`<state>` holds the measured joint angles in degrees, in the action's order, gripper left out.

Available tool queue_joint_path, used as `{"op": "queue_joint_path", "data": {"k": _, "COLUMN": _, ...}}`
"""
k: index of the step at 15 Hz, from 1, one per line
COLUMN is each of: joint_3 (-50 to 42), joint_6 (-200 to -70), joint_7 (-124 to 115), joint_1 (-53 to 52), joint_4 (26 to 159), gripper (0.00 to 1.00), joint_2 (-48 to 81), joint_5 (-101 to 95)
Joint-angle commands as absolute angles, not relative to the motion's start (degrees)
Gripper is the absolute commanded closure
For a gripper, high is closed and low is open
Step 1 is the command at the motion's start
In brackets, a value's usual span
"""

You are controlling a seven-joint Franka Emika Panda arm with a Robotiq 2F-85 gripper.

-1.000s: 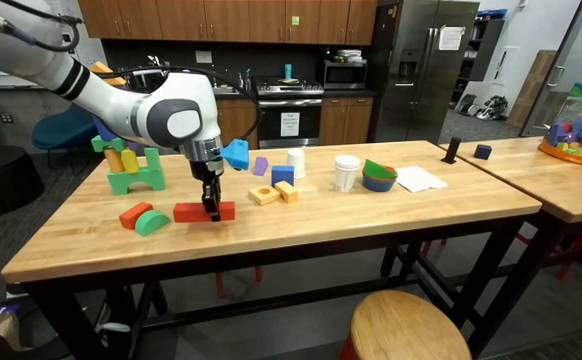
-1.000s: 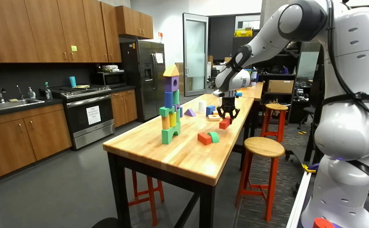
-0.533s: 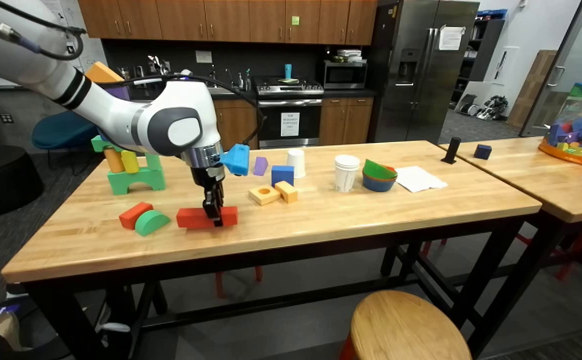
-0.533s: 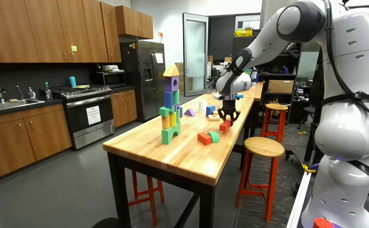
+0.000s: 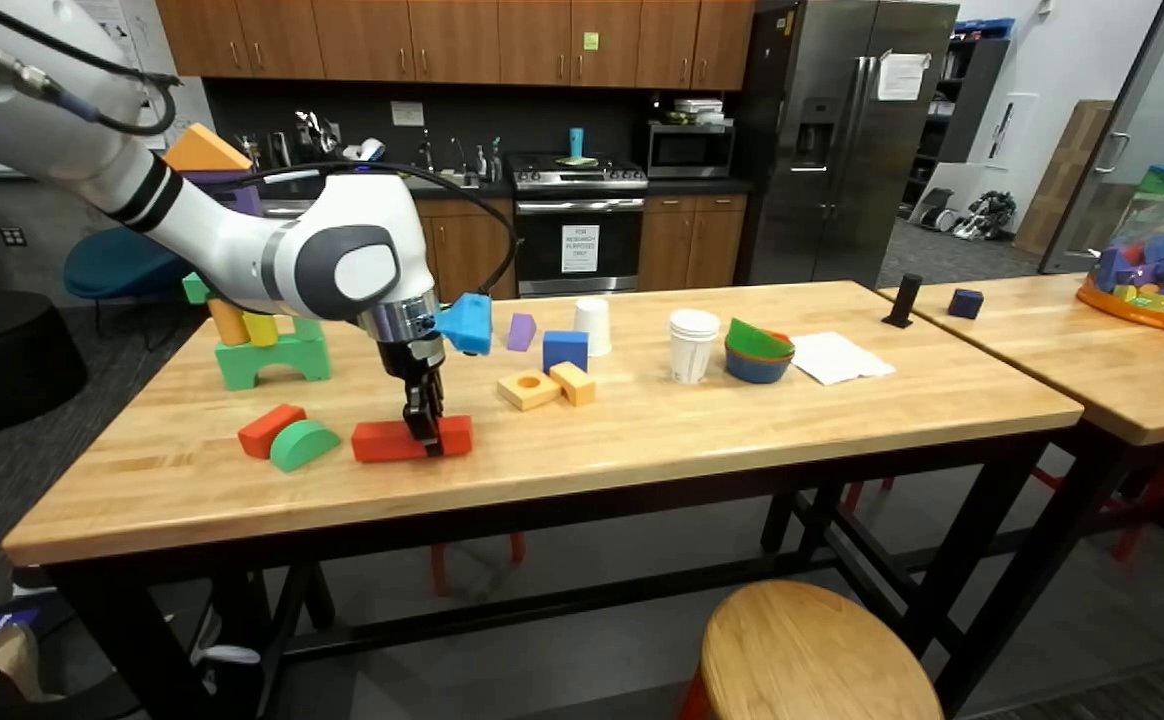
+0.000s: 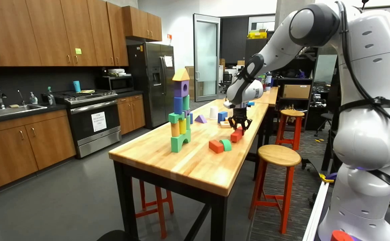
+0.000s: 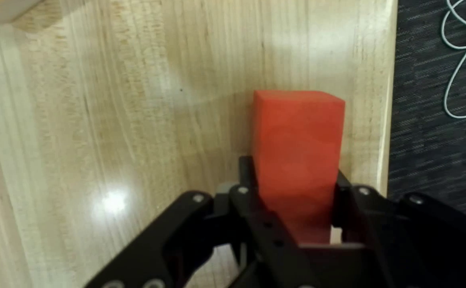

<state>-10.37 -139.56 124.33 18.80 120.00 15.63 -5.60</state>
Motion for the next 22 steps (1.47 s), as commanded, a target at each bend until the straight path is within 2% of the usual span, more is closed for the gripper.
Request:
{"op": "queue_joint_path", "data": {"k": 1, "joint_3": -10.72, "joint_6": -140.84, "joint_7": 122.97, "joint_1": 18.16, "joint_4": 119.23, "gripper": 0.84, "joint_2": 16.09, "joint_5": -7.04}}
{"op": "queue_joint_path", "data": {"k": 12, "joint_3": -11.35, "joint_6": -141.45, "joint_7": 122.31, "joint_1": 18.55, "joint_4": 119.4, "gripper": 0.84, "joint_2": 16.75, "joint_5": -6.69}}
{"op": "queue_joint_path", "data": {"k": 13, "joint_3": -11.19, "joint_6": -141.07, "joint_7": 122.09, "joint_1": 18.54, "joint_4": 119.13, "gripper": 0.52, "joint_2": 16.82, "joint_5": -6.31}}
{"op": "queue_joint_path", "data": {"k": 14, "joint_3": -10.89, "joint_6": -140.51, "joint_7": 123.51, "joint_1": 18.97, "joint_4": 119.69, "gripper": 0.33, "joint_2": 16.58, "joint_5": -5.77}}
{"op": "queue_joint_path", "data": {"k": 15, "joint_3": -10.87, "joint_6": -140.48, "joint_7": 123.44, "joint_1": 18.97, "joint_4": 119.7, "gripper": 0.54, "joint_2": 16.62, "joint_5": -5.75}}
{"op": "queue_joint_path", "data": {"k": 18, "joint_3": -10.84, "joint_6": -140.45, "joint_7": 123.44, "joint_1": 18.99, "joint_4": 119.71, "gripper": 0.35, "joint_2": 16.76, "joint_5": -5.75}}
{"op": "queue_joint_path", "data": {"k": 22, "joint_3": -10.83, "joint_6": -140.46, "joint_7": 123.45, "joint_1": 19.0, "joint_4": 119.71, "gripper": 0.33, "joint_2": 16.84, "joint_5": -5.75}}
